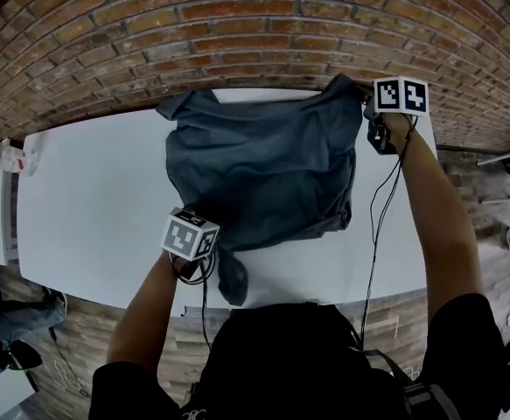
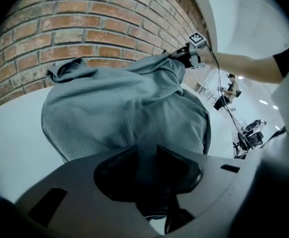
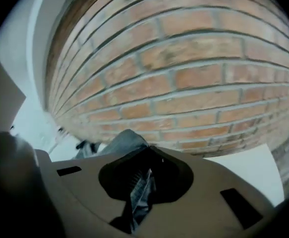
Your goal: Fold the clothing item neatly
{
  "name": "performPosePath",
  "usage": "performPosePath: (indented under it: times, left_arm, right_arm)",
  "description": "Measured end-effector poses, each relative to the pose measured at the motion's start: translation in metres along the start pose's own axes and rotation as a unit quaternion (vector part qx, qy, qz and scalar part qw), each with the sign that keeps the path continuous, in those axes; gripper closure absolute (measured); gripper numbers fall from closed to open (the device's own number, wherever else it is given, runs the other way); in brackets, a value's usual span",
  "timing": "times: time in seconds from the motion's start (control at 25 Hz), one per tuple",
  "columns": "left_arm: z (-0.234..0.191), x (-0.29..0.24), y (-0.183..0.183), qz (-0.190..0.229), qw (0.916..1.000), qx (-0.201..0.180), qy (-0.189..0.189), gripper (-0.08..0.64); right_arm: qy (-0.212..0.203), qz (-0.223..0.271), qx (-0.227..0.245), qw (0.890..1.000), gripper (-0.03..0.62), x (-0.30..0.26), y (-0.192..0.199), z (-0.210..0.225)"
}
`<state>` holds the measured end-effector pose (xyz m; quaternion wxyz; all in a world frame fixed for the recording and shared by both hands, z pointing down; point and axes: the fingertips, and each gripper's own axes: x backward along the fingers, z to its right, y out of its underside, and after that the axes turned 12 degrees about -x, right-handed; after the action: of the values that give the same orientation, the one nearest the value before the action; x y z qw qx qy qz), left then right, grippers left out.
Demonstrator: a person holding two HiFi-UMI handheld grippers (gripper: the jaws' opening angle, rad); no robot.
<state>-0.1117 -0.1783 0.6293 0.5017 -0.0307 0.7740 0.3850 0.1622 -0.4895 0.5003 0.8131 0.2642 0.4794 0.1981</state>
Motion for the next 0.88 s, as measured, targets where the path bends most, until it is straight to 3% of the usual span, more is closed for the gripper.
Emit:
performPosePath:
  times: [0.08, 0.16, 0.24, 0.36, 0.52, 0.64, 0.88]
  left_arm:
    - [0.0, -0.002, 0.0, -0.003, 1.0, -0.001, 0.001, 0.437]
    - [-0.001, -0.002, 0.001, -0.003, 1.0, -0.002, 0.002, 0.437]
    - [-0.001, -0.001, 0.001, 0.001, 1.0, 0.0, 0.002, 0.437]
    - [-0.001, 0.001, 0.002, 0.009, 0.9999, 0.006, 0.0, 0.437]
    - [0.0, 0.003, 0.0, 0.024, 0.9997, 0.009, 0.0, 0.437]
    - [0.0, 0.014, 0.002, 0.042, 0.9985, 0.035, 0.001, 0.437]
    - [-0.001, 0.05, 0.013, 0.098, 0.9893, 0.106, -0.021, 0.429]
  right_arm:
    - [0.058, 0.074, -0.054, 0.994, 0.566, 0.011, -0.029, 0.04]
    - [0.105, 0.116, -0.042, 0.987, 0.544, 0.025, -0.037, 0.063]
    - [0.122, 0.122, -0.004, 0.985, 0.498, 0.036, -0.027, 0.069]
    - [0.088, 0.09, 0.037, 0.991, 0.479, 0.048, 0.02, 0.051]
    - [0.025, -0.017, 0.075, 0.997, 0.466, 0.05, 0.124, 0.019]
    - [0.008, -0.082, 0.037, 0.996, 0.459, 0.04, 0.183, 0.015]
    - [0.0, -0.097, -0.06, 0.993, 0.401, 0.076, 0.245, 0.018]
